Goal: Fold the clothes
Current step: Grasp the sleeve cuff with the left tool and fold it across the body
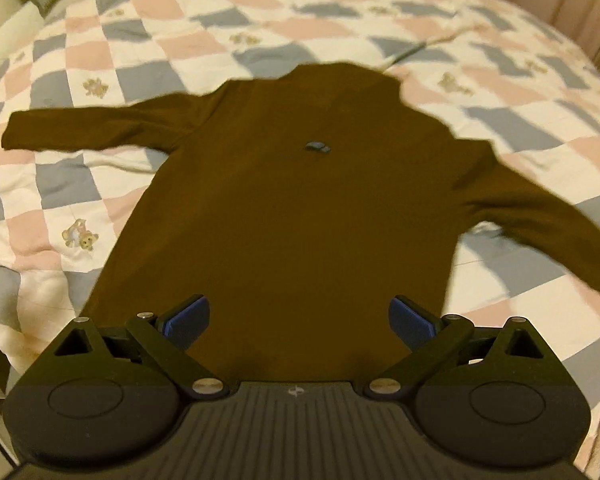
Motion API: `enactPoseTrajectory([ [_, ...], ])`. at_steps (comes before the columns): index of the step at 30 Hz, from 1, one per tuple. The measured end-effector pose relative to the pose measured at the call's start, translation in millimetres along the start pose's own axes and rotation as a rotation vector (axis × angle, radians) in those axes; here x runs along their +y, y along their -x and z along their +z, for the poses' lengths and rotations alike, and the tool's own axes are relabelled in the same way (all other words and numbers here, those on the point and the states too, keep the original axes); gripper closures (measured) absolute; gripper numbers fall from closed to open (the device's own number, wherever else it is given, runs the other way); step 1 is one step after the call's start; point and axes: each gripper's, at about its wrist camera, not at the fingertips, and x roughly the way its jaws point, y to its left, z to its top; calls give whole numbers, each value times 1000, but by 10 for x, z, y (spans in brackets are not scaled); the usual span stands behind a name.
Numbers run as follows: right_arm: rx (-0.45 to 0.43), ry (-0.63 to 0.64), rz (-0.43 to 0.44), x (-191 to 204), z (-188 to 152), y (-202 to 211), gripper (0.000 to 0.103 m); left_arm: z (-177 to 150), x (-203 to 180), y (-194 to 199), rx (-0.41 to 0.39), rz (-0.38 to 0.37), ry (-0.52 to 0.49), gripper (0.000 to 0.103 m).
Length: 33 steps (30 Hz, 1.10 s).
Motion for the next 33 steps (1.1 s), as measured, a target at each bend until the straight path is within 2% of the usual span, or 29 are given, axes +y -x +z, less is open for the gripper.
enactPoseTrajectory([
  [5,93,7,-23,486,255,-413,4,677,615,-718,-59,14,59,26],
  [8,146,-21,-14,694,381,-625,3,974,926,-1068,-84,-14,101,26],
  [14,230,24,-49,1067,568,-977,3,1353,1396,-1679,-165,-13,210,26],
  [16,246,30,-62,1134,620,-1071,3,1407,1511,-1845,-177,-38,254,27],
  [21,266,42,-79,1230,718,-1226,3,1491,1695,-2195,-199,-103,345,47],
  [22,268,45,-82,1247,732,-1249,3,1498,1717,-2250,-205,-113,356,54],
  [23,269,48,-82,1254,738,-1261,3,1500,1732,-2299,-200,-100,366,63],
  [25,268,51,-77,1256,744,-1273,3,1476,1789,-2345,-201,-97,415,70],
  [27,260,47,-68,1233,744,-1258,3,1430,1819,-2305,-223,-112,444,90],
  [28,257,45,-64,1221,743,-1250,3,1419,1790,-2252,-233,-119,438,101],
  [29,253,41,-61,1197,739,-1243,3,1409,1761,-2197,-243,-126,432,101],
  [32,239,18,-55,1077,711,-1220,3,1429,1356,-1848,-321,-143,267,102],
  [33,233,8,-56,1023,698,-1211,3,1431,1146,-1698,-347,-148,183,102],
])
